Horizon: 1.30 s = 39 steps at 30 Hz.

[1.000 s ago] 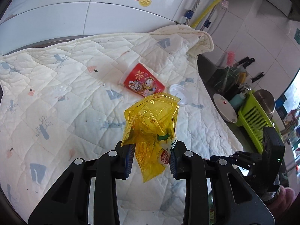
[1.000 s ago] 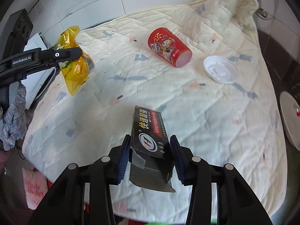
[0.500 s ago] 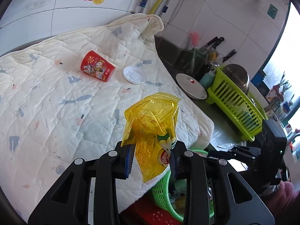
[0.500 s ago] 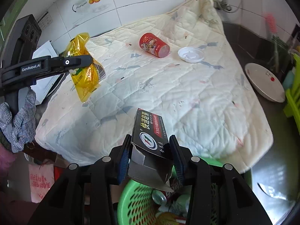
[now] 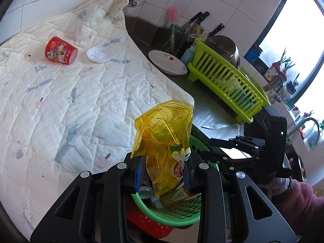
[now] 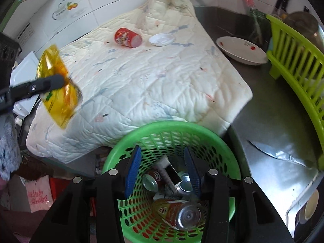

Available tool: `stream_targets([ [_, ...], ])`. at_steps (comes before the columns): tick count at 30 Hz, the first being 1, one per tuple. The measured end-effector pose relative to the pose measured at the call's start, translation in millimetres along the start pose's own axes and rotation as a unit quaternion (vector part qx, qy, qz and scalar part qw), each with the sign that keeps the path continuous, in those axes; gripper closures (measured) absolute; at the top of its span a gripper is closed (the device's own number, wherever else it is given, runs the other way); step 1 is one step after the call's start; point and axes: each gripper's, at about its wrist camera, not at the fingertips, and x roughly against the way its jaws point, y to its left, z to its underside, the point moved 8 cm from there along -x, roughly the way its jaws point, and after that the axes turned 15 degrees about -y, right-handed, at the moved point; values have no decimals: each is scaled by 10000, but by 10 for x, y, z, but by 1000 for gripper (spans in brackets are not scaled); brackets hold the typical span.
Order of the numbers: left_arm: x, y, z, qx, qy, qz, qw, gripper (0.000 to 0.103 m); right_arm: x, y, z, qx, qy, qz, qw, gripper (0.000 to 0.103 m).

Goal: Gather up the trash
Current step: 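Drop the yellow bag and black box into the green basket with both grippers, then move to the white lid and grasp it with the right gripper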

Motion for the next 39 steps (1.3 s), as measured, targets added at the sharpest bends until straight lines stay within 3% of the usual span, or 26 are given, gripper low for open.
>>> stream_targets([
  [13,-264,-306,619,83,817,305,9962,69,312,-219,-82,-278,-350,179,9988,45],
  [15,-295,-333,686,39,877,270,9958,63,339,-237,-93,-305,-395,192,9986,45],
  [17,-329,-344,757,58,984,256,9948,50,359,-246,-94,-365,-426,172,9983,44],
  [19,-347,-355,820,56,1065,279,9939,48,369,-242,-86,-368,-437,179,9982,44],
  [21,-378,-352,863,54,1146,267,9930,35,376,-240,-83,-373,-447,176,9982,44],
  [25,-422,-348,914,111,1247,295,9917,34,370,-240,-93,-388,-455,152,9981,43],
  [31,-390,-269,829,140,1154,207,9930,34,336,-241,-148,-377,-465,140,9981,43],
  [39,-264,23,485,160,757,-121,9969,34,184,-195,-311,-297,-467,115,9984,38],
])
